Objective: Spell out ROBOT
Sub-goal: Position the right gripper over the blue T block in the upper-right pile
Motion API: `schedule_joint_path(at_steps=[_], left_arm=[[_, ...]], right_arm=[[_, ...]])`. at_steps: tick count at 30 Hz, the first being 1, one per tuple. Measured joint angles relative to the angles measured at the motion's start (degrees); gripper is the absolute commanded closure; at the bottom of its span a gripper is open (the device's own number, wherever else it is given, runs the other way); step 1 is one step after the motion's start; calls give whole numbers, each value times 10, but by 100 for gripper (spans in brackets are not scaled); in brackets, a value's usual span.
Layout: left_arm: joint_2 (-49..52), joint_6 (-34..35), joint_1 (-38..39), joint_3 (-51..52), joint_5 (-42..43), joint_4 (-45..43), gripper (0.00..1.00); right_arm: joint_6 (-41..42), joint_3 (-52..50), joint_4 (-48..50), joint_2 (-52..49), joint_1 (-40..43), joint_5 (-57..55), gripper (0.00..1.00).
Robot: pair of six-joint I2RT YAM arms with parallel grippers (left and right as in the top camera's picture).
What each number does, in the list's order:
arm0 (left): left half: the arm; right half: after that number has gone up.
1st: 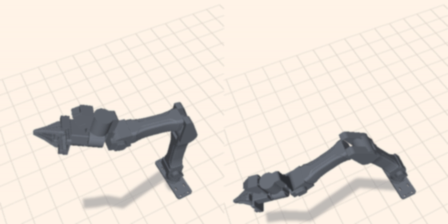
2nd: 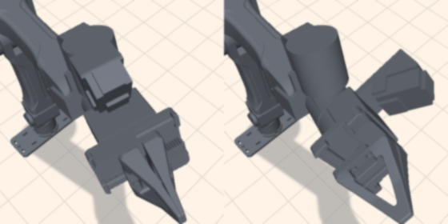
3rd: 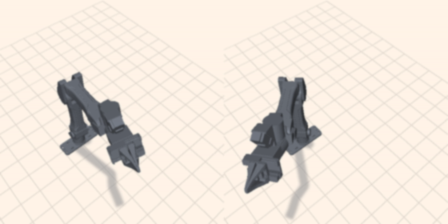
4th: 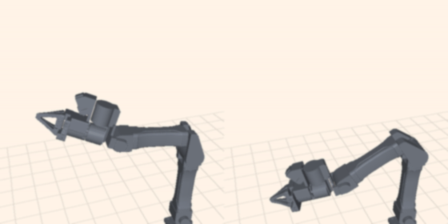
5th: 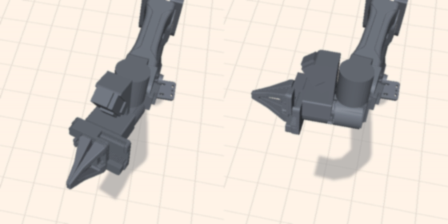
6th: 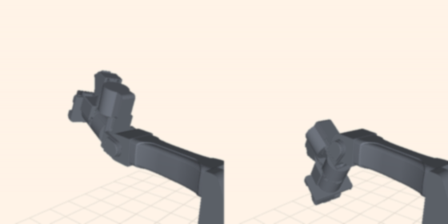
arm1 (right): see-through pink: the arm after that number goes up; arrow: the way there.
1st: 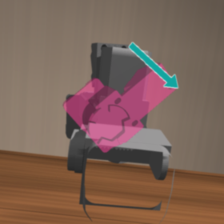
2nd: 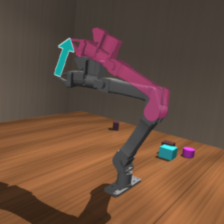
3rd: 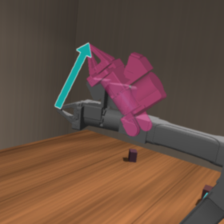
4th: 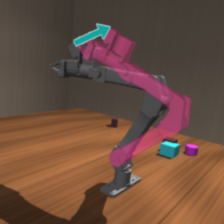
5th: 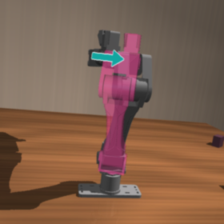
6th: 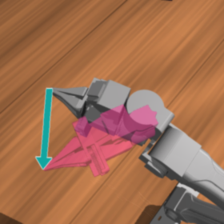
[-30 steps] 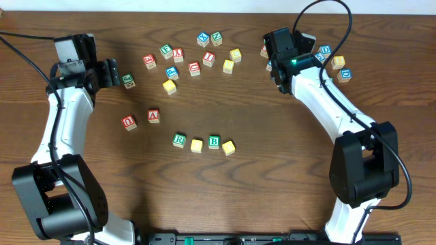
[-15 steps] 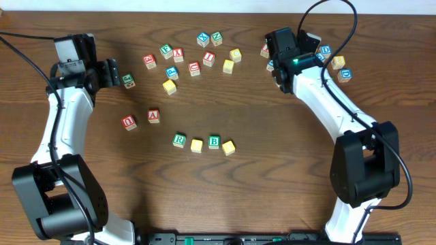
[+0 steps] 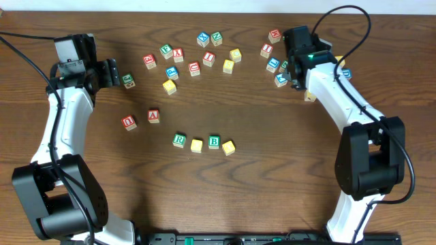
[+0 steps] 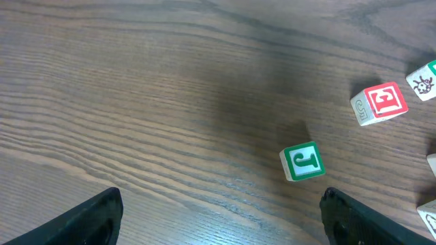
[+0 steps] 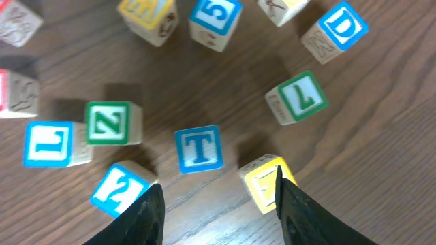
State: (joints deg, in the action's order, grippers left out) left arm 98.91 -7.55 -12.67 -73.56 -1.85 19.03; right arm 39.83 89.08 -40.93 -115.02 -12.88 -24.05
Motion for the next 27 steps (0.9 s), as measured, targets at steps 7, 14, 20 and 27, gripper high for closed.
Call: schedule_joint_path(at_steps=[7, 14, 20, 27], left_arm=[[0, 0, 0, 0, 0, 0, 9], [0, 0, 0, 0, 0, 0, 9], [0, 0, 0, 0, 0, 0, 9], [0, 0, 0, 0, 0, 0, 9]], right_arm=[[1, 0, -3, 0, 8, 5, 51], [2, 0, -3, -16, 8, 21, 53], [-28, 0, 20, -42, 8, 54, 55], [-43, 0, 25, -43, 8, 66, 55]])
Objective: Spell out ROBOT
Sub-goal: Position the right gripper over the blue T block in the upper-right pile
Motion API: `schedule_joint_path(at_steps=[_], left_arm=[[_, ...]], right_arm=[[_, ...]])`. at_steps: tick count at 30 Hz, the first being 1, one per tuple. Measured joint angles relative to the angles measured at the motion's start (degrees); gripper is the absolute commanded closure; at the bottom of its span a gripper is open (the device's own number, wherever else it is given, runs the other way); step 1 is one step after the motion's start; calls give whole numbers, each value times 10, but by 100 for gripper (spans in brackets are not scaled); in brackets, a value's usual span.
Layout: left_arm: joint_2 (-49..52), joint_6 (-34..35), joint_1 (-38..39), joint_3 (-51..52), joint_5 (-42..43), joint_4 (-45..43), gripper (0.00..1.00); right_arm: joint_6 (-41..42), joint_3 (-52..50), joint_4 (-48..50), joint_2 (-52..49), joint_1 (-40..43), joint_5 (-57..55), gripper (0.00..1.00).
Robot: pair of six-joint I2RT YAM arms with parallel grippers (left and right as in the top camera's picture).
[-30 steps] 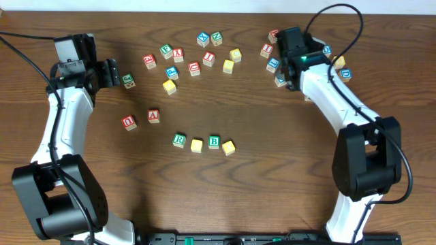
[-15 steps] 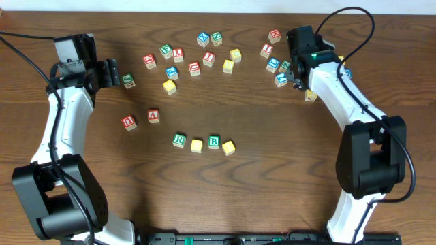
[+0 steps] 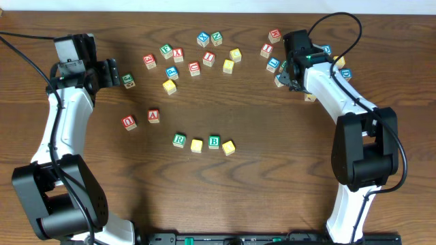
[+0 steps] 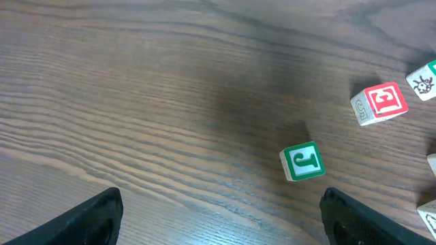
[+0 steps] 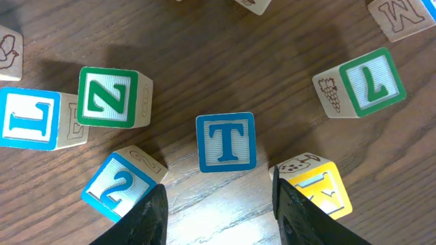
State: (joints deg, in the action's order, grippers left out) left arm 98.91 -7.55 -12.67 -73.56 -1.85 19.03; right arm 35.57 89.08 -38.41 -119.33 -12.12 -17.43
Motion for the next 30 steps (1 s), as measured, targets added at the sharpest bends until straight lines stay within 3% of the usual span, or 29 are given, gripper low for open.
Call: schedule_joint_path(at_steps=[30], left_arm=[[0, 0, 0, 0, 0, 0, 9]], right_arm=[[2, 0, 17, 0, 22, -2, 56]])
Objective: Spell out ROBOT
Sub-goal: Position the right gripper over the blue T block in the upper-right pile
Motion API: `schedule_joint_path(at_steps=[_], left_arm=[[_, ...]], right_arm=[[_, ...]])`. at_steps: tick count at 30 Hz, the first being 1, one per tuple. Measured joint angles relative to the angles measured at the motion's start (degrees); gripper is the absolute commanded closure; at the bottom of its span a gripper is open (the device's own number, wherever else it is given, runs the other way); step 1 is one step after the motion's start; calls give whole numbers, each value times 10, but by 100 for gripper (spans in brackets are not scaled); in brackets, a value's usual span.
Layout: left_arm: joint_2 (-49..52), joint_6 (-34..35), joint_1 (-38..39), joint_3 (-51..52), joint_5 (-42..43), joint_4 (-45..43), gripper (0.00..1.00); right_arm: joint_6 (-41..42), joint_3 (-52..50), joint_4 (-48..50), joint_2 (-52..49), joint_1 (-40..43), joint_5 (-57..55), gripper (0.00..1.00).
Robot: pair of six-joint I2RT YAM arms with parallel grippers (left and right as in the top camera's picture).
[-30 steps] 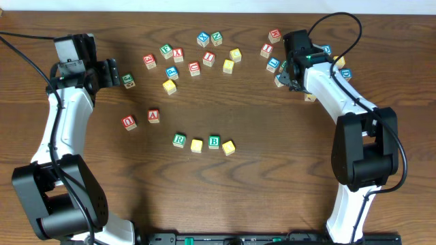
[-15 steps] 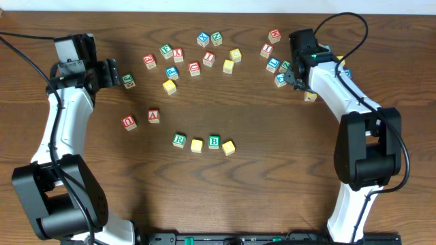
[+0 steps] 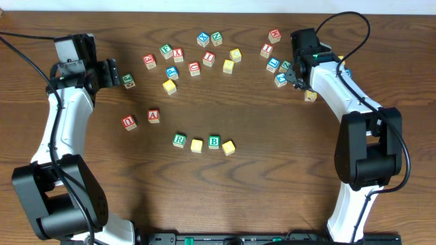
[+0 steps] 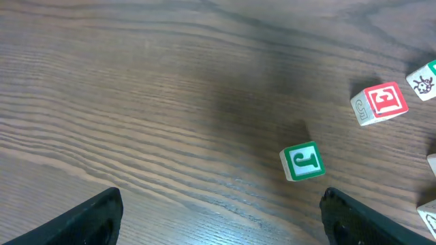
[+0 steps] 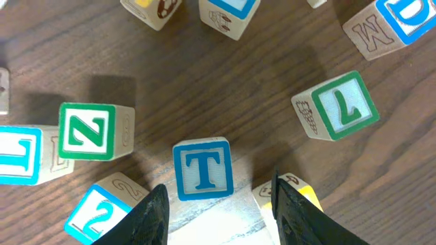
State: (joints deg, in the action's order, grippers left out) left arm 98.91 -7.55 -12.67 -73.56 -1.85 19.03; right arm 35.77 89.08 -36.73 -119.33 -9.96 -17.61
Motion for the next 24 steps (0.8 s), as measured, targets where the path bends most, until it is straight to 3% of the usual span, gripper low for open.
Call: schedule_joint_path(at_steps=[20, 24], left_arm=[[0, 0, 0, 0, 0, 0, 9], [0, 0, 0, 0, 0, 0, 9]], right_arm=[[0, 0, 6, -16, -2, 0, 57], [0, 0, 9, -16, -4, 0, 51]])
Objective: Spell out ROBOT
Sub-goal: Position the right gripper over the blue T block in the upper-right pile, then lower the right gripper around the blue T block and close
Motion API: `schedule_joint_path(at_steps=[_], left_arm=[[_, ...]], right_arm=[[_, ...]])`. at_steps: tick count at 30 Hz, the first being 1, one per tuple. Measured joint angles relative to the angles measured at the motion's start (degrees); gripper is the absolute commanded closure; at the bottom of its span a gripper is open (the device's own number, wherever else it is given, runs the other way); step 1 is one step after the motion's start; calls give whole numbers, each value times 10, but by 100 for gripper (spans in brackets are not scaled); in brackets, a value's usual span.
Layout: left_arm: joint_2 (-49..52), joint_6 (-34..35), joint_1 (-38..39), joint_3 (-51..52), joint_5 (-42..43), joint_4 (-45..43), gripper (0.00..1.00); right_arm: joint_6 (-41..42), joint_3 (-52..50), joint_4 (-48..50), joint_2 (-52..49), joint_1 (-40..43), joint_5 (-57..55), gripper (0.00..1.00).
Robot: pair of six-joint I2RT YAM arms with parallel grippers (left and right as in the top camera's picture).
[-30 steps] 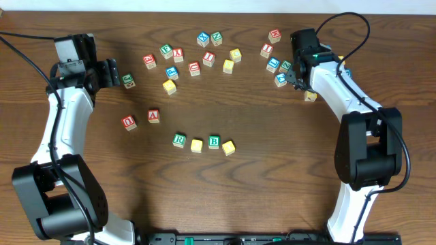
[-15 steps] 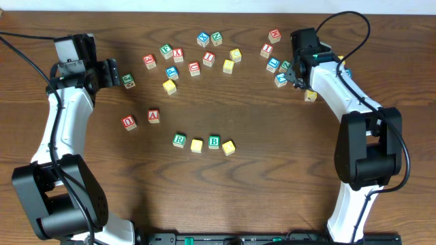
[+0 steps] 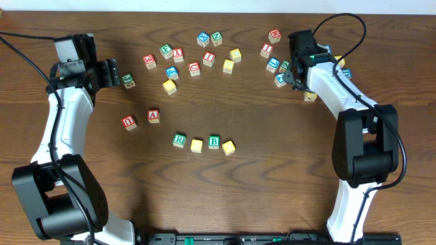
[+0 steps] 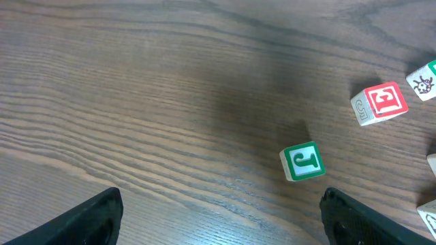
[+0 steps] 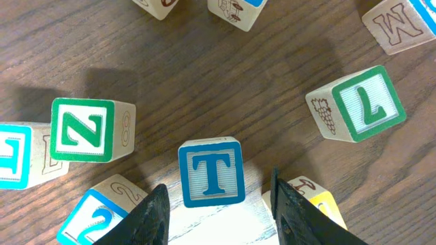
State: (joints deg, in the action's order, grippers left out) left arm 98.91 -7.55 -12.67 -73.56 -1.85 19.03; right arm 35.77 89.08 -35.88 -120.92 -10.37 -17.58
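Observation:
A row of blocks lies mid-table: green R (image 3: 178,140), a yellow block (image 3: 197,145), green B (image 3: 214,141) and another yellow block (image 3: 229,147). The blue T block (image 5: 211,171) sits face up in the far-right cluster, just ahead of my open right gripper (image 5: 216,224) and centred between its fingertips, untouched. Overhead, the right gripper (image 3: 294,73) hovers over that cluster. My left gripper (image 4: 218,221) is open and empty above bare wood at the far left, with a green J block (image 4: 302,161) ahead of it.
Close around the T are a green Z block (image 5: 85,129), a blue 2 block (image 5: 95,218), a green 7 block (image 5: 357,102) and a yellow block (image 5: 317,204) by the right finger. More letter blocks lie along the table's far side (image 3: 204,58). A red E block (image 4: 381,102) lies near the J.
The right gripper has shifted slightly over the cluster; the T block now looks a little larger and more centred between its open fingers. The left arm and the row have not moved.
The right gripper hung open over the far-right cluster with the T ahead of it, then was closer to it, then a little farther, and now sits close again. No block has been taken; the left arm stayed still.

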Motion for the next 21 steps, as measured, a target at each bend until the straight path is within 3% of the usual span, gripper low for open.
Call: schedule_joint_path(at_steps=[21], left_arm=[[0, 0, 0, 0, 0, 0, 9]], right_arm=[[0, 0, 3, -3, 0, -2, 52]])
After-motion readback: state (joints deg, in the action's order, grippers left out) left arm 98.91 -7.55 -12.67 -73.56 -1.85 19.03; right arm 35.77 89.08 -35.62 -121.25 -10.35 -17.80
